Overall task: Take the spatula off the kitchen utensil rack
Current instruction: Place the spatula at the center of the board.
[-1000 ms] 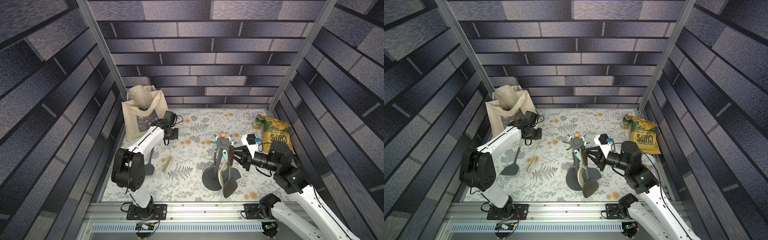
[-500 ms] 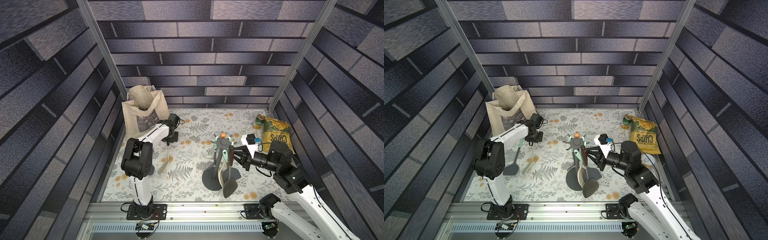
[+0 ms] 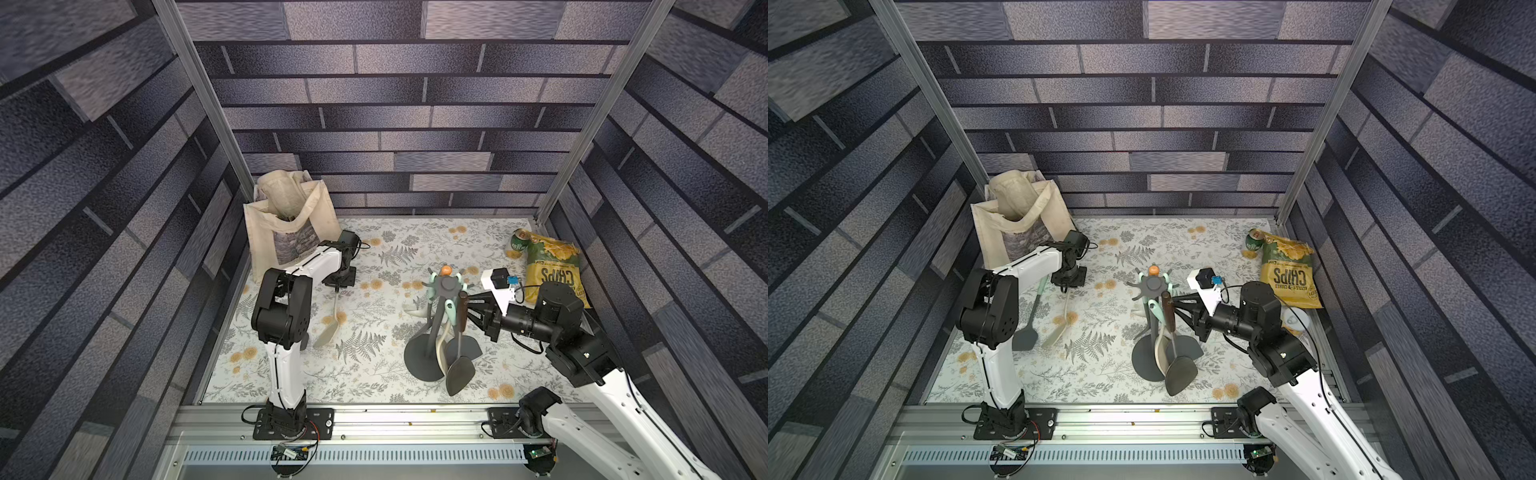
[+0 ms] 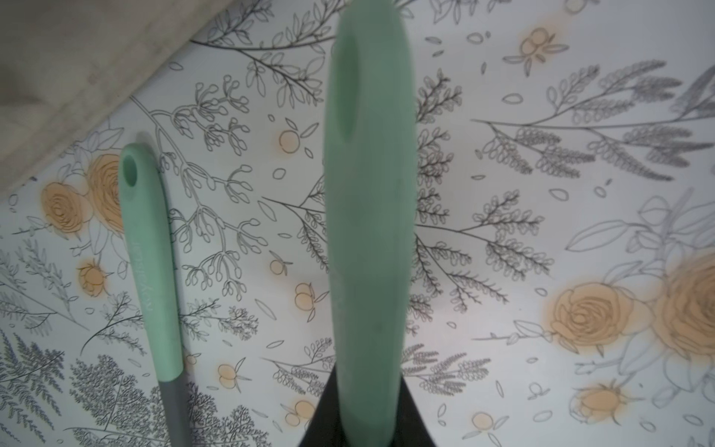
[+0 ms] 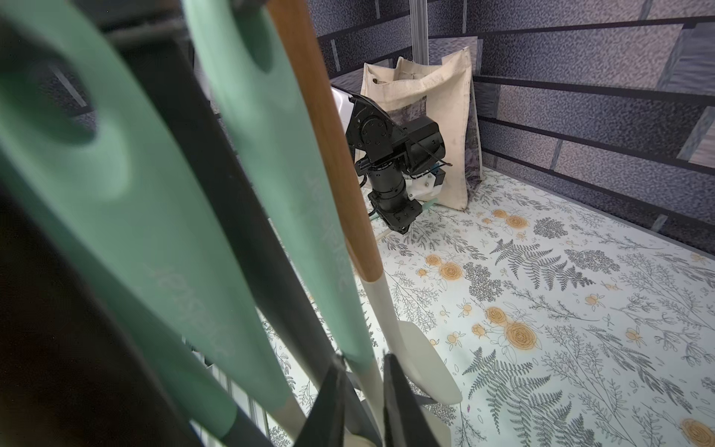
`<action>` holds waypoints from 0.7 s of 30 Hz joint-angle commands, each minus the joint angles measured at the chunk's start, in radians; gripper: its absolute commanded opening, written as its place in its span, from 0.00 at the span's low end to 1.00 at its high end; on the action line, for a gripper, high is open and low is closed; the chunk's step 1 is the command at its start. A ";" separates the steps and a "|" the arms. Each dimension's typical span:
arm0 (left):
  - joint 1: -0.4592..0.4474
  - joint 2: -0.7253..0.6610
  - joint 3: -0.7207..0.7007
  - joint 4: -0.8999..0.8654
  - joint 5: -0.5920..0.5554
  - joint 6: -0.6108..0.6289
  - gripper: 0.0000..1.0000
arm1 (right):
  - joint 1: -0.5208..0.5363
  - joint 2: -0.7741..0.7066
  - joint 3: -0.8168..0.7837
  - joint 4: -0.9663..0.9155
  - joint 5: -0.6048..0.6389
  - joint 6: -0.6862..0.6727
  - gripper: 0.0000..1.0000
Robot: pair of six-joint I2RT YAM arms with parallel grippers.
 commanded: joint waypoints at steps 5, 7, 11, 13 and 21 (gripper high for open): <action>0.016 0.030 0.026 -0.034 -0.022 0.025 0.20 | 0.005 0.017 0.021 -0.010 0.011 -0.011 0.20; 0.017 0.036 0.028 -0.030 -0.018 0.029 0.20 | 0.005 0.021 0.025 -0.008 0.010 -0.011 0.21; 0.015 0.039 0.027 -0.021 0.013 0.027 0.32 | 0.005 0.030 0.031 -0.008 0.006 -0.012 0.21; 0.015 0.028 0.016 -0.006 0.021 0.023 0.38 | 0.007 0.032 0.036 -0.013 0.010 -0.015 0.21; 0.011 -0.139 -0.114 0.171 0.078 0.021 0.47 | 0.005 0.022 0.066 -0.080 0.117 -0.030 0.28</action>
